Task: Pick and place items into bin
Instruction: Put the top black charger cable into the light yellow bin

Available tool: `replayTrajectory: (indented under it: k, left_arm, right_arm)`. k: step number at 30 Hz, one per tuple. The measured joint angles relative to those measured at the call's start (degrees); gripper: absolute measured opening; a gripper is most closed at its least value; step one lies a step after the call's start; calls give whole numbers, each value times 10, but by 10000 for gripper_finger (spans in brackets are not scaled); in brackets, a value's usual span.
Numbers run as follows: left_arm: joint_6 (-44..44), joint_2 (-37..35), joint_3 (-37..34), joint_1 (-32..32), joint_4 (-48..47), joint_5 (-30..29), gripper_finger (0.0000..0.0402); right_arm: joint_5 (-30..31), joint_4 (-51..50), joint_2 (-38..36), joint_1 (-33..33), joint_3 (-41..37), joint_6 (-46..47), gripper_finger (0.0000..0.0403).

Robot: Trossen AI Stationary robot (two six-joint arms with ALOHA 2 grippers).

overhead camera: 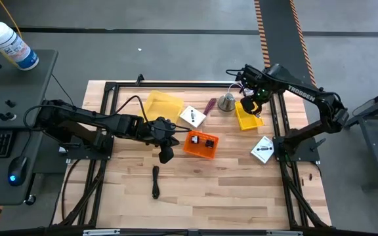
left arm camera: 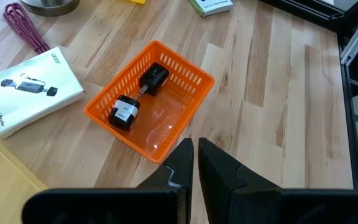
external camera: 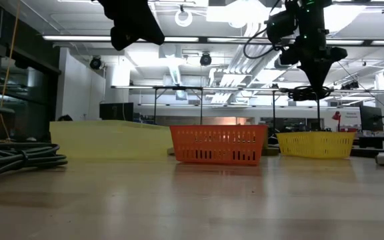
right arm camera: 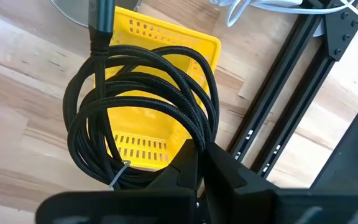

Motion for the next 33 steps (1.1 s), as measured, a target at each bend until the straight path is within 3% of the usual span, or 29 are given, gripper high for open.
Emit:
replayTrajectory:
  k: [22, 33]
  left_arm:
    - [9, 0, 0, 0, 2, 0, 14]
    - [13, 0, 0, 0, -1, -15, 14]
  right_arm:
    - [-4, 10, 0, 0, 0, 0, 1]
    - [-80, 96, 0, 28, 0, 23, 1]
